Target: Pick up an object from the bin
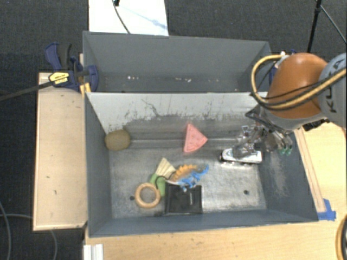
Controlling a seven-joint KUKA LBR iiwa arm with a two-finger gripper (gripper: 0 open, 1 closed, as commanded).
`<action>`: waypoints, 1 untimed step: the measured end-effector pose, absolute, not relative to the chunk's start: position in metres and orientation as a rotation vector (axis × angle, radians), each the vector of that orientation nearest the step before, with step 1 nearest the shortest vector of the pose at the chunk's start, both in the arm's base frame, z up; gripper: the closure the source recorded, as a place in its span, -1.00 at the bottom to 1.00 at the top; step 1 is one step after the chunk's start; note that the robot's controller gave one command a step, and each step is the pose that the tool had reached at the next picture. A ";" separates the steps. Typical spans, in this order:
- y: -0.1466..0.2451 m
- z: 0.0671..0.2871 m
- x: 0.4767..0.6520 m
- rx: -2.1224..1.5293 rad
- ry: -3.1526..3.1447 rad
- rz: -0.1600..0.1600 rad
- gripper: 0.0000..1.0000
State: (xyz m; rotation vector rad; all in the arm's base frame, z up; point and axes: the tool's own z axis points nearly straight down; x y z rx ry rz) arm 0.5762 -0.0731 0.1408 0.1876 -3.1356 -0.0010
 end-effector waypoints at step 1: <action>-0.069 0.141 0.581 0.153 -3.142 0.000 1.00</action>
Offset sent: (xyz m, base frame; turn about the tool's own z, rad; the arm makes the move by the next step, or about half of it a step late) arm -0.0058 -0.0033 0.0055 0.0158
